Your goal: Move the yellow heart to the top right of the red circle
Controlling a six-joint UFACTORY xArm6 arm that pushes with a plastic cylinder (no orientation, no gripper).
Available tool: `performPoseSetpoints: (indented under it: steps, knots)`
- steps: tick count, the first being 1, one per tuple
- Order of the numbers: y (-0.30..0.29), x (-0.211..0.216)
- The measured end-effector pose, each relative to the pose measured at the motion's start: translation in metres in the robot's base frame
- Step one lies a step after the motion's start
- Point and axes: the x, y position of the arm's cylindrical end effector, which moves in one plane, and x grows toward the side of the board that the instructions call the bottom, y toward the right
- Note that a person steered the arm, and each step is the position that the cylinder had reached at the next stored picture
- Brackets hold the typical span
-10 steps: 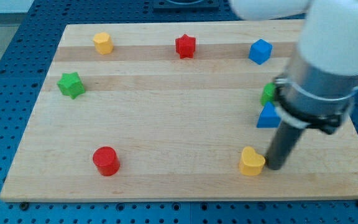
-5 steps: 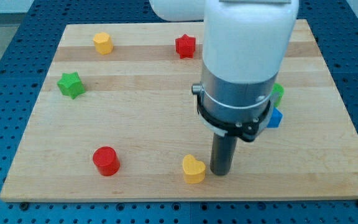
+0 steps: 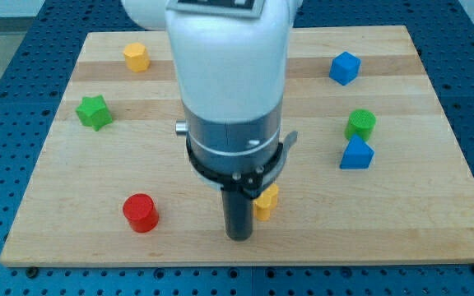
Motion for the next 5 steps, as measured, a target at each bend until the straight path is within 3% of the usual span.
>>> performPoseSetpoints:
  steps: [1, 3, 5]
  knots:
    - [0.052, 0.004]
    - [-0.011, -0.084]
    - [0.055, -0.035]
